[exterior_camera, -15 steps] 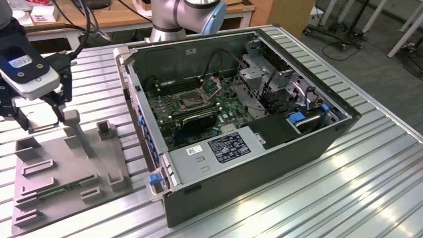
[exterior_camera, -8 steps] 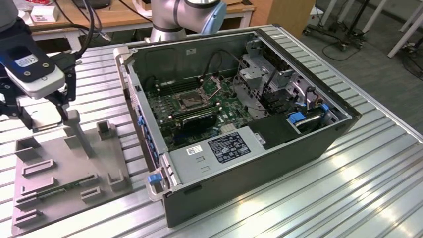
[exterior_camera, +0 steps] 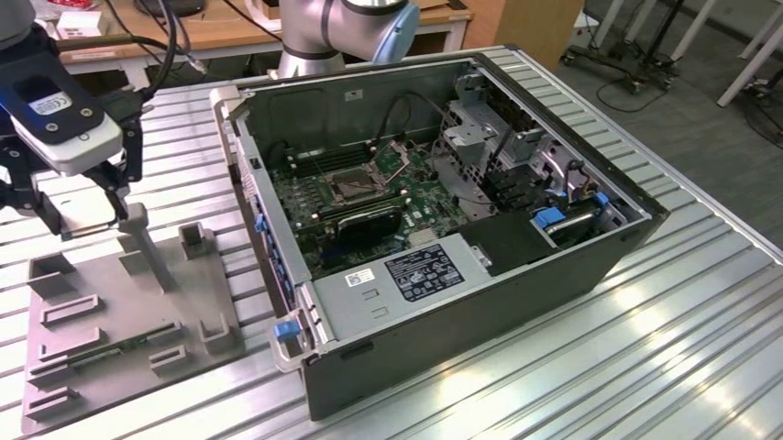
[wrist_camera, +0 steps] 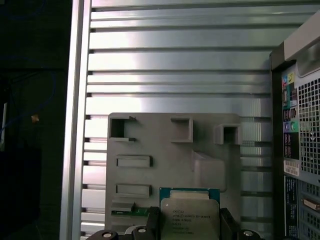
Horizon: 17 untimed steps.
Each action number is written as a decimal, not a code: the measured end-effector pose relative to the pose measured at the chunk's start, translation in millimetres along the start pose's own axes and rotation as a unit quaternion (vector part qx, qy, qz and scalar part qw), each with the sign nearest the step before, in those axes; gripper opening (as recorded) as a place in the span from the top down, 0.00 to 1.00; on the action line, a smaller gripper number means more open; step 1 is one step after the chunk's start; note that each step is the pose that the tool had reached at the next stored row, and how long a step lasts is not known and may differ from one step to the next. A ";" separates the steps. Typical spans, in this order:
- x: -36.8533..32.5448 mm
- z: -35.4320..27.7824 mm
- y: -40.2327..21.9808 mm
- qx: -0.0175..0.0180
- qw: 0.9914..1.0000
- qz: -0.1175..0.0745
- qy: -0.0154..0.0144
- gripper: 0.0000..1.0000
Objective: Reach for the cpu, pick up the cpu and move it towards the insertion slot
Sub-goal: 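Pick up the cpu and move it towards the insertion slot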
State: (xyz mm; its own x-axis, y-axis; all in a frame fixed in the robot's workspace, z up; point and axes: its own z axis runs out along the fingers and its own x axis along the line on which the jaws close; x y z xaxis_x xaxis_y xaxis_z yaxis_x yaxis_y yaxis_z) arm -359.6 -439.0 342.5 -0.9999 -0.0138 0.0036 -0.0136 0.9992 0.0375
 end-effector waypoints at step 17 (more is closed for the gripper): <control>-3.7 -1.1 0.0 0.000 1.000 0.000 0.000 0.45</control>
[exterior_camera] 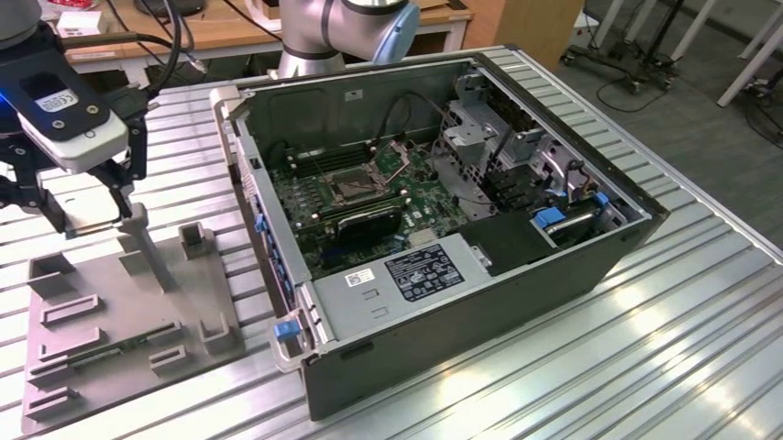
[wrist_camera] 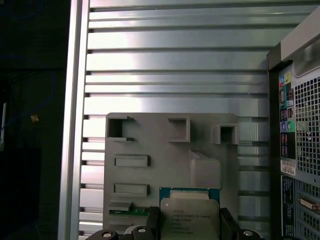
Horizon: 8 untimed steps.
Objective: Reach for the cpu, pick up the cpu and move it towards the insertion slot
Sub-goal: 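Pick up the cpu and move it towards the insertion slot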
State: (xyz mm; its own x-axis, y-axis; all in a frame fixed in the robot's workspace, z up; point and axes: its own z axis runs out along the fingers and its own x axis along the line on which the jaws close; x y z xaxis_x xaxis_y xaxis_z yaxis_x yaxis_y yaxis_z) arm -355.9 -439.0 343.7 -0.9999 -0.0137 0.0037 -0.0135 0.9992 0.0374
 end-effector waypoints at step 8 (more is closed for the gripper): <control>-5.5 0.0 -0.1 0.000 1.000 0.000 0.000 0.45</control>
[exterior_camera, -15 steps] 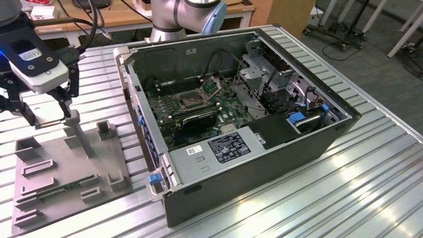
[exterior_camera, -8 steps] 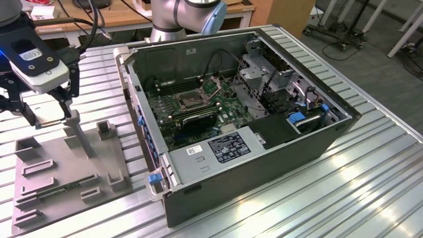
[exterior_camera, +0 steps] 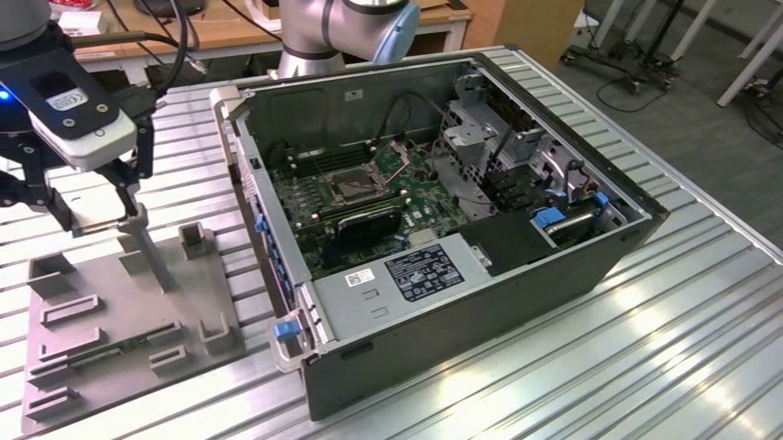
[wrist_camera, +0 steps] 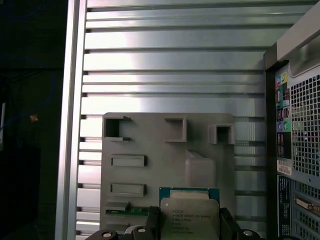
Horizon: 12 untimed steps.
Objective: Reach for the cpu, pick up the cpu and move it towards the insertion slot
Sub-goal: 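Pick up the cpu and move it towards the insertion slot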
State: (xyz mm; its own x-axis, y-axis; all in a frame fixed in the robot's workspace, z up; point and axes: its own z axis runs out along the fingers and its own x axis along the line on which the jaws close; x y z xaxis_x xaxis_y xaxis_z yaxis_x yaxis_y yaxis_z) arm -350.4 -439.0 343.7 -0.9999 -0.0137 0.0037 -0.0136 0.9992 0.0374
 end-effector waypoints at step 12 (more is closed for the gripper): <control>-3.3 -3.2 0.1 0.000 1.000 0.000 0.000 0.45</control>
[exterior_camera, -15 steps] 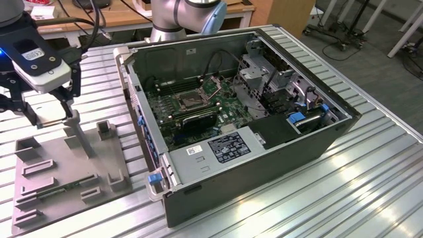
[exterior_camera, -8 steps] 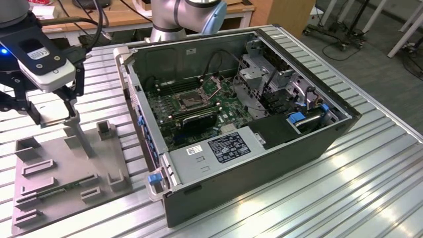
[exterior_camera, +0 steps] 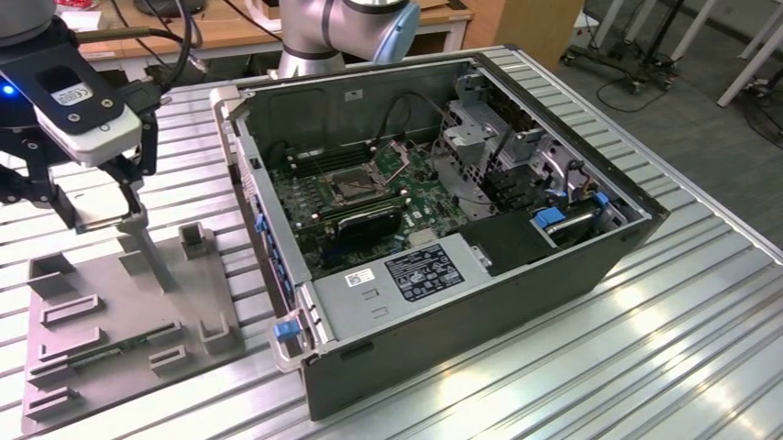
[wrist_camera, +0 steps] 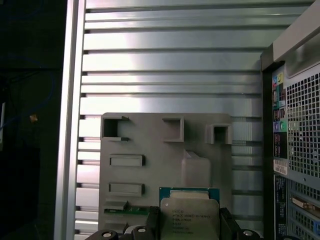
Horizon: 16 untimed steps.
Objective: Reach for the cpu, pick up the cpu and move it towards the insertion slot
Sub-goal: 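Pick up the cpu and move it towards the insertion slot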
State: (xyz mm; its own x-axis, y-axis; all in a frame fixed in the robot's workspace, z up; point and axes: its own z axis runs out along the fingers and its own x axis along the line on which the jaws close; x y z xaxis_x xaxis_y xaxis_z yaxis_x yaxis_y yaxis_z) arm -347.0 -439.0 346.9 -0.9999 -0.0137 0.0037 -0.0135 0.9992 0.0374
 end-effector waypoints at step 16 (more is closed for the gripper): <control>-7.5 -1.5 -0.1 0.000 1.000 0.000 0.000 0.45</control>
State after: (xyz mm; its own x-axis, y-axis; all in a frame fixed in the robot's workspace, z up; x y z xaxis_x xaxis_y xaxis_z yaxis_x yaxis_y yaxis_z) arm -339.6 -439.0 348.4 -0.9999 -0.0134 0.0036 -0.0133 0.9992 0.0375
